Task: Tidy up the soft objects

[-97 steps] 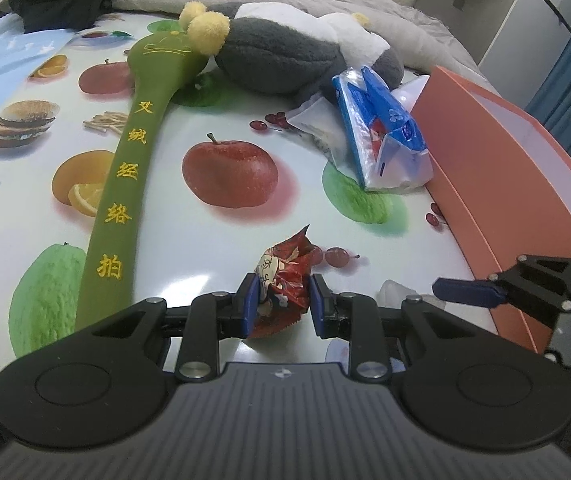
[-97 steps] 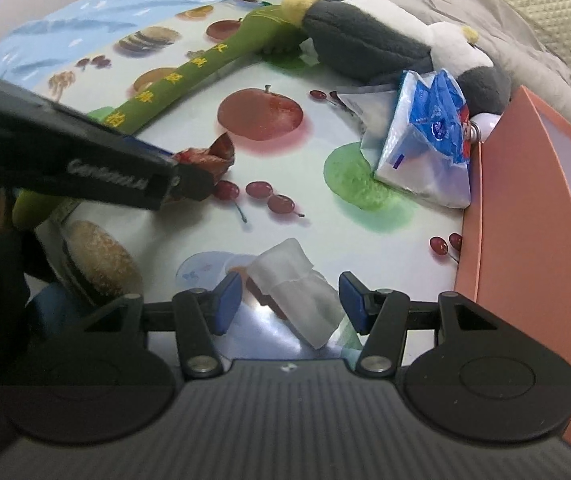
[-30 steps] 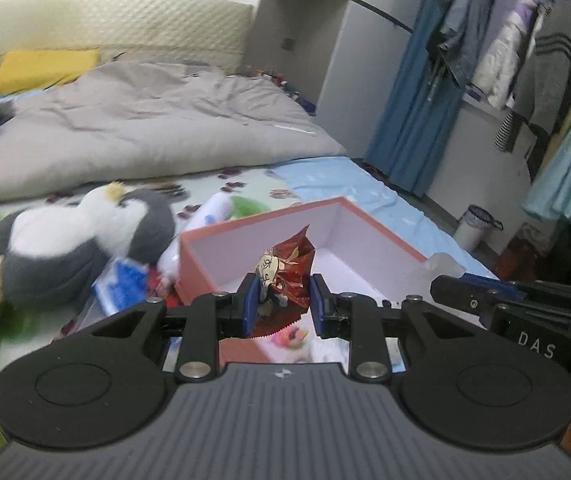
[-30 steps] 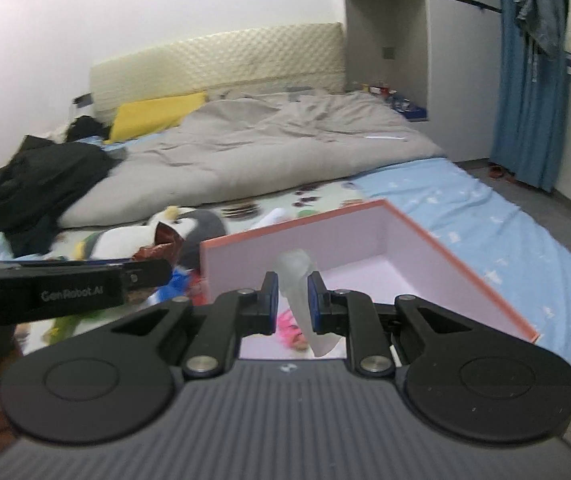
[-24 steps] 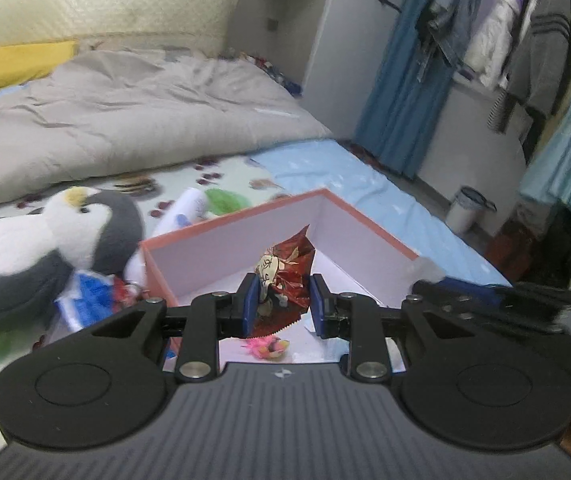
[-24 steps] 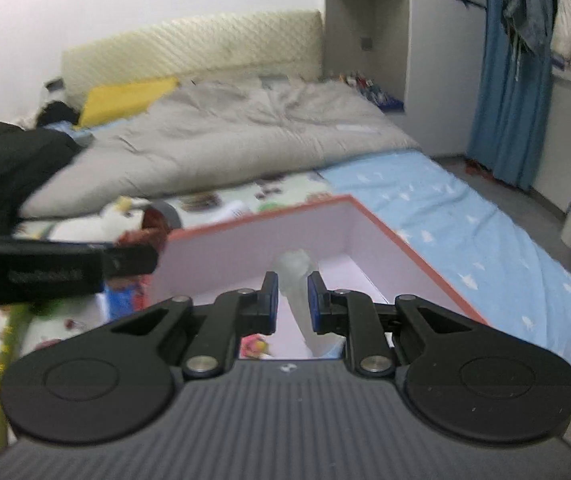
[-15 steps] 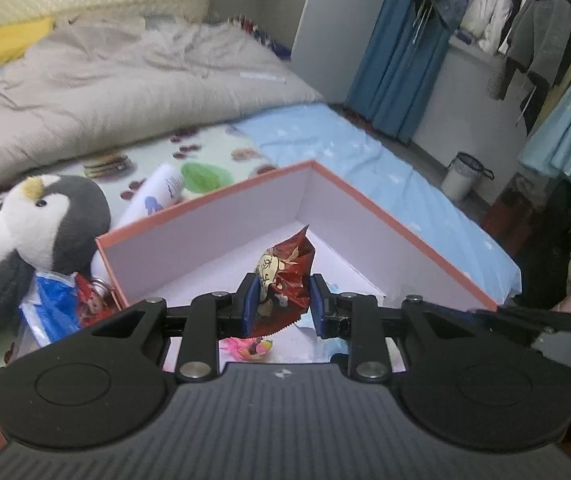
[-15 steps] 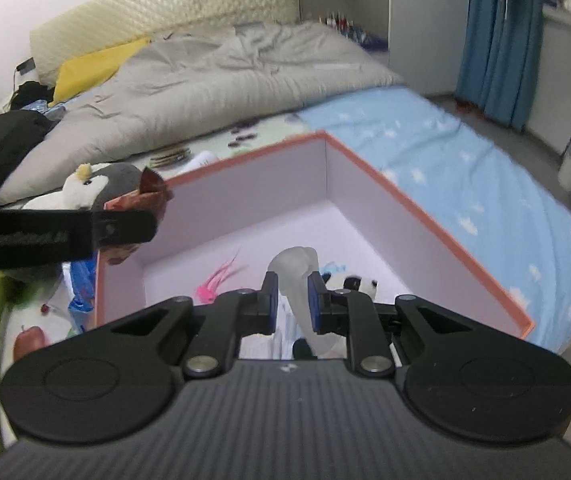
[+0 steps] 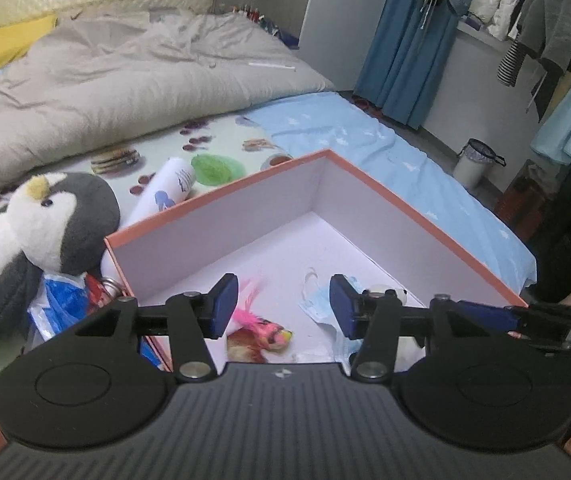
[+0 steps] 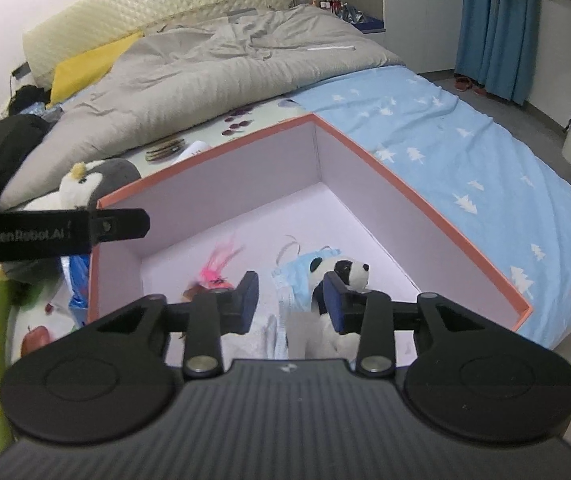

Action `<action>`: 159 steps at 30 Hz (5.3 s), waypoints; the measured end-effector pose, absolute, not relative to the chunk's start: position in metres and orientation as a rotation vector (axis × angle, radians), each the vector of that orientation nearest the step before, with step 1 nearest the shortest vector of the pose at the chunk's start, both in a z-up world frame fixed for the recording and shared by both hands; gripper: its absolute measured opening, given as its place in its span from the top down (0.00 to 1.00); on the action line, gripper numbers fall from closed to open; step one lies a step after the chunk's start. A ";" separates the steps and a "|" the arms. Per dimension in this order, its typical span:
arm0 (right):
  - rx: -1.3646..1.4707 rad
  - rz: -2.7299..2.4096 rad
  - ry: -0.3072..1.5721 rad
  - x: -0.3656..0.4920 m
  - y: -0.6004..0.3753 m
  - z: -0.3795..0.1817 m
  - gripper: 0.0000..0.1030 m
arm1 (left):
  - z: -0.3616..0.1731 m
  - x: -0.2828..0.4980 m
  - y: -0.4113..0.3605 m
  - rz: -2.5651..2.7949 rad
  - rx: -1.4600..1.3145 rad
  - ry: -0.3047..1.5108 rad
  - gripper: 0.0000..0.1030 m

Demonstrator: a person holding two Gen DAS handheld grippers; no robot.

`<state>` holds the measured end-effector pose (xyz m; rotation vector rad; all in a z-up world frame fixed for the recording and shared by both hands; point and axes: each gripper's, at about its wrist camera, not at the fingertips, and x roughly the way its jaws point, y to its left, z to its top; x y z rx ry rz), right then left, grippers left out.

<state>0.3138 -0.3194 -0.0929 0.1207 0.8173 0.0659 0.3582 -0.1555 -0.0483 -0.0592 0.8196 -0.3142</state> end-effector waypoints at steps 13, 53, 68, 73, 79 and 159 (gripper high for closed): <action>0.156 0.109 0.684 0.259 -0.309 -0.073 0.62 | -0.026 0.284 -0.126 -0.294 -0.073 0.697 0.45; 0.069 0.322 0.723 0.176 -0.215 -0.098 0.62 | -0.074 0.146 -0.014 -0.113 -0.220 0.728 0.40; -0.028 0.432 0.736 0.233 -0.142 -0.117 0.62 | -0.135 0.210 0.067 0.037 -0.387 0.750 0.40; -0.081 0.442 0.744 0.259 -0.118 -0.126 0.62 | -0.160 0.243 0.088 0.033 -0.461 0.776 0.40; -0.157 0.424 0.744 0.292 -0.090 -0.138 0.62 | -0.188 0.277 0.102 0.010 -0.551 0.811 0.40; -0.139 0.292 1.039 0.256 -0.090 -0.192 0.91 | -0.137 0.149 0.104 -0.008 -0.413 0.863 0.94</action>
